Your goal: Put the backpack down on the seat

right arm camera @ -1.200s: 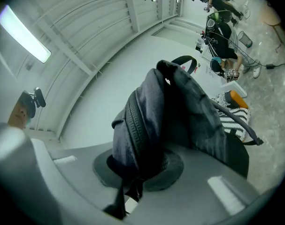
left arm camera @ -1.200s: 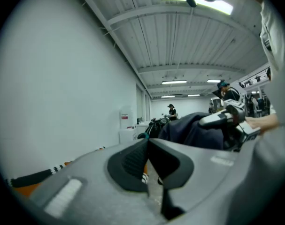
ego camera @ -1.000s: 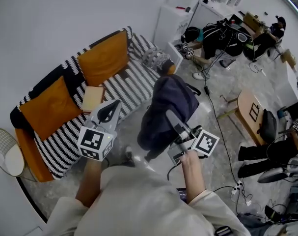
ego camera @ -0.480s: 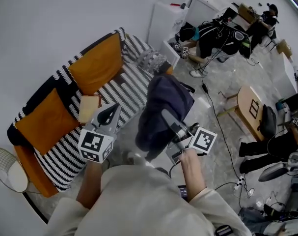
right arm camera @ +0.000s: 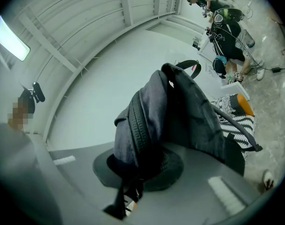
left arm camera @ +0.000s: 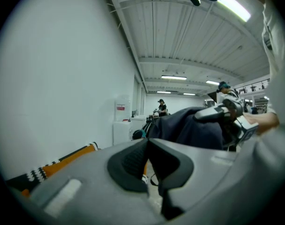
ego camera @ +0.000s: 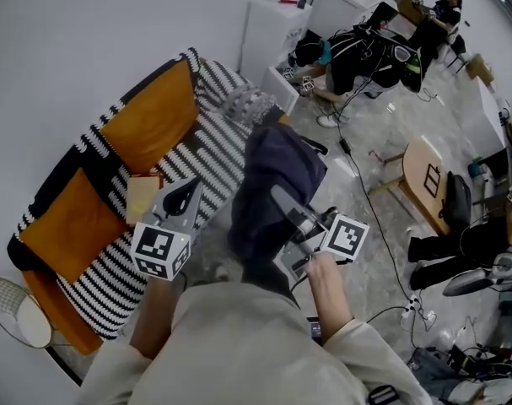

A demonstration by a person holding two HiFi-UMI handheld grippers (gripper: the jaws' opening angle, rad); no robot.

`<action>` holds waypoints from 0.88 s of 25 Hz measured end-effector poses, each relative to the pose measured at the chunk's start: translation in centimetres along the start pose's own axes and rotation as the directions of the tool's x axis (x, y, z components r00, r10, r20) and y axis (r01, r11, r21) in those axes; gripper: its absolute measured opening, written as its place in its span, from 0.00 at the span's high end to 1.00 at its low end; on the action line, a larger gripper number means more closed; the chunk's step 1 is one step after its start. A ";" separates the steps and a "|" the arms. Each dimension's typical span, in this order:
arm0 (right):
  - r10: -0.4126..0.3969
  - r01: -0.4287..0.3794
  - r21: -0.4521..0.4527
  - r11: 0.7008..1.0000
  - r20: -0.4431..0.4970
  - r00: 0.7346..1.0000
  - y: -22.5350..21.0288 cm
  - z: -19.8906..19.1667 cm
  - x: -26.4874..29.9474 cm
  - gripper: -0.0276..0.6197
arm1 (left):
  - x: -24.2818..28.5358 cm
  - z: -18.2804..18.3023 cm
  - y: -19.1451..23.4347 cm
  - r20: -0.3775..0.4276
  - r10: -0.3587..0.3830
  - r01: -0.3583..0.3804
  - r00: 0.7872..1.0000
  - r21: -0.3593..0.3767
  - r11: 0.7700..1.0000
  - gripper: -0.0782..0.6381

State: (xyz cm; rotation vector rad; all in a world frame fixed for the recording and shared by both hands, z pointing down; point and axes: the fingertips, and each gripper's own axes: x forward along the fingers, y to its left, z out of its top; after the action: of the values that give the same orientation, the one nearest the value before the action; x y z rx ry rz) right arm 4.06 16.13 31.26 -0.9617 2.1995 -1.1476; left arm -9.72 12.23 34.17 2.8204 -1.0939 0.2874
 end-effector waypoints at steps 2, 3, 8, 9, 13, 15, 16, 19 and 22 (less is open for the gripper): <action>-0.005 0.005 0.001 1.000 0.000 1.000 -1.2 1.1 0.9 0.91 | 1.7 0.1 0.7 -0.004 -0.005 0.005 1.000 0.001 1.000 0.89; -0.006 0.006 0.004 1.000 -0.001 1.000 -1.8 1.7 1.4 0.91 | 2.5 0.0 1.2 -0.007 -0.004 0.004 1.000 -0.001 1.000 0.89; 0.014 -0.014 0.011 1.000 -0.043 0.999 -5.3 4.6 3.7 0.91 | 7.4 0.1 3.8 -0.016 0.020 -0.021 1.000 -0.017 1.000 0.89; 0.025 -0.025 0.012 1.000 -0.052 0.998 -6.2 5.3 4.4 0.91 | 8.5 0.2 4.5 -0.017 0.029 -0.029 0.999 -0.018 0.999 0.89; 0.034 -0.031 0.044 0.999 -0.086 0.996 -10.0 7.2 7.4 0.91 | 12.0 0.4 7.4 -0.039 0.061 -0.062 0.997 -0.026 0.998 0.89; 0.018 -0.010 0.070 0.998 -0.115 0.993 -12.0 8.0 8.9 0.91 | 13.5 0.5 8.7 -0.046 0.071 -0.073 0.996 -0.034 0.997 0.89; 0.015 -0.005 0.075 0.997 -0.131 0.991 -12.9 8.5 9.8 0.91 | 14.3 0.5 9.3 -0.051 0.078 -0.080 0.996 -0.038 0.996 0.89; 0.029 -0.017 0.066 0.998 -0.179 0.983 -15.1 10.4 12.7 0.91 | 16.9 0.4 11.2 -0.074 0.098 -0.102 0.992 -0.048 0.994 0.89; 0.046 -0.034 0.055 0.998 -0.232 0.972 -17.2 12.0 15.6 0.91 | 19.2 0.3 12.9 -0.094 0.113 -0.119 0.989 -0.061 0.991 0.89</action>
State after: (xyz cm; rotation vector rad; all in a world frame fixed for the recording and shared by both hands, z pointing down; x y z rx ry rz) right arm 8.49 -8.79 37.89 -0.7913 2.3477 -1.3504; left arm -4.48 -9.92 38.35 2.6622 -1.2265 0.3776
